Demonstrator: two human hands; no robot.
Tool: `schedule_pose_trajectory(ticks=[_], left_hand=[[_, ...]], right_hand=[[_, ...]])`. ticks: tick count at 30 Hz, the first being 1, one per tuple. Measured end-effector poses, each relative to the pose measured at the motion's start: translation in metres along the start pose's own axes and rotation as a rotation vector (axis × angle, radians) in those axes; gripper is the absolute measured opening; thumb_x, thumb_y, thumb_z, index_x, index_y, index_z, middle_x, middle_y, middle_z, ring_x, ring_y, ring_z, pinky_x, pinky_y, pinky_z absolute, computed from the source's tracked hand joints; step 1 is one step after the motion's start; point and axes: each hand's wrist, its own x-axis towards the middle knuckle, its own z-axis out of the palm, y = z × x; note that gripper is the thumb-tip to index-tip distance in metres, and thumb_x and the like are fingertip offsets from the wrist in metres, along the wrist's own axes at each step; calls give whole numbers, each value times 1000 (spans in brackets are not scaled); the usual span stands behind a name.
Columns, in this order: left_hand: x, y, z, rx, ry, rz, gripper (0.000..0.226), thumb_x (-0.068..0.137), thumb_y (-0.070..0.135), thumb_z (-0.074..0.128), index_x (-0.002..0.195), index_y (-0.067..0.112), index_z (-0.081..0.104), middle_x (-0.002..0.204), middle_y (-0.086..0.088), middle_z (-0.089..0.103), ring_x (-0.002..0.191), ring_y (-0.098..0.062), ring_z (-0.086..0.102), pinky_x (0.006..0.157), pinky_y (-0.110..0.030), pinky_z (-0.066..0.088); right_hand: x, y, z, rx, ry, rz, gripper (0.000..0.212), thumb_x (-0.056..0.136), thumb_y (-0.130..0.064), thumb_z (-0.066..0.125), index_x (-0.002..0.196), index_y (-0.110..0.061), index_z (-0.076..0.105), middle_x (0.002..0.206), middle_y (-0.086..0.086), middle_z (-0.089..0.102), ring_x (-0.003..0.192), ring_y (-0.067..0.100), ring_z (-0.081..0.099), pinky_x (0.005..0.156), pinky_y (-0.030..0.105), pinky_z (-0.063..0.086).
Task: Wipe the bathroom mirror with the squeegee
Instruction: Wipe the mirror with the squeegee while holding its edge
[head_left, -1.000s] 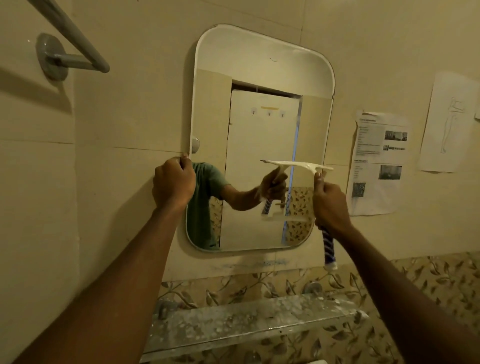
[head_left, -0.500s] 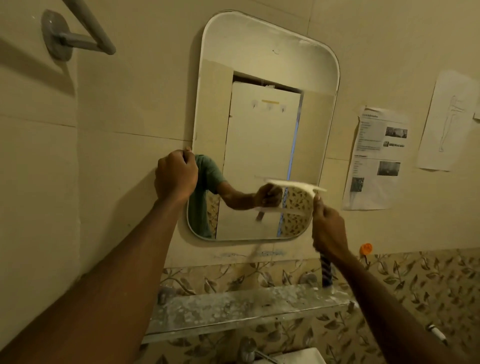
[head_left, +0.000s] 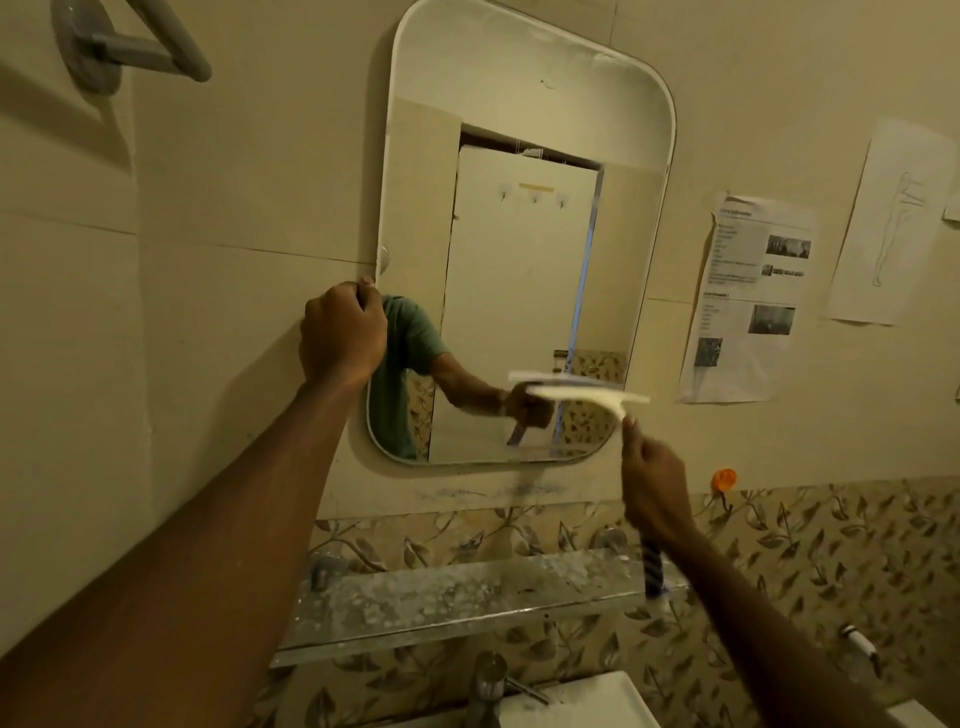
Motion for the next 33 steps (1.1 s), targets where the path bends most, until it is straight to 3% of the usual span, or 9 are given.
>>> schedule_pose_trajectory(ticks=[2, 6, 10, 14, 20, 23, 28, 30, 33], left_hand=[[0, -1, 1, -2, 7, 9, 43, 101, 31, 36, 99, 3, 68, 93, -17, 67, 84, -27, 59, 65, -32, 35], [0, -1, 3, 13, 16, 16, 43, 102, 31, 36, 101, 3, 68, 96, -17, 68, 78, -17, 46, 66, -31, 34], [1, -1, 2, 13, 24, 23, 42, 101, 30, 36, 99, 2, 68, 97, -20, 68, 82, -27, 55, 66, -31, 33], [3, 0, -2, 16, -14, -1, 43, 100, 31, 36, 96, 2, 68, 98, -21, 66, 92, -33, 55, 67, -33, 32], [22, 0, -11, -175, -144, -174, 56, 91, 53, 39, 73, 7, 66, 77, -15, 68, 70, -32, 67, 69, -47, 60], [30, 18, -18, -184, -144, -262, 69, 92, 62, 30, 81, 5, 67, 78, -14, 69, 67, -29, 69, 68, -44, 60], [33, 31, -13, -16, -16, -249, 76, 96, 61, 18, 126, 3, 56, 120, -19, 63, 104, -33, 62, 70, -34, 38], [31, 31, -11, -15, 9, -232, 74, 97, 60, 19, 115, 2, 61, 111, -17, 66, 88, -25, 62, 66, -32, 37], [32, 30, -5, 2, 77, -178, 66, 98, 59, 22, 69, 9, 56, 72, -10, 58, 51, -12, 43, 49, -24, 30]], right_hand=[[25, -16, -10, 43, 69, 4, 56, 101, -48, 30, 64, -11, 51, 52, 4, 44, 40, 18, 41, 39, 24, 38], [13, 11, 19, 107, 83, 95, 65, 99, -52, 29, 72, 1, 56, 56, 11, 48, 44, 22, 43, 45, 32, 41], [-50, 45, 60, 123, 97, 193, 58, 97, -50, 29, 55, -11, 41, 47, 5, 36, 38, 17, 33, 43, 29, 29], [-63, 43, 62, 128, 93, 263, 61, 99, -51, 32, 54, -10, 44, 47, 7, 38, 40, 21, 37, 45, 33, 34], [5, -43, 18, 181, 115, 78, 61, 101, -48, 29, 73, -4, 59, 60, 10, 55, 47, 26, 51, 45, 37, 50], [56, -112, -4, 177, 117, -14, 53, 103, -43, 29, 64, -12, 49, 56, 5, 47, 42, 18, 46, 35, 21, 42], [117, -215, -29, 245, 125, -99, 45, 103, -43, 29, 84, -11, 53, 58, 4, 47, 41, 14, 45, 34, 21, 39], [134, -240, -35, 223, 125, -137, 42, 103, -44, 28, 93, -12, 54, 61, 5, 49, 44, 15, 47, 36, 21, 41], [154, -268, -38, 193, 137, -173, 46, 102, -45, 29, 91, -8, 54, 62, 6, 51, 44, 15, 49, 42, 25, 45]])
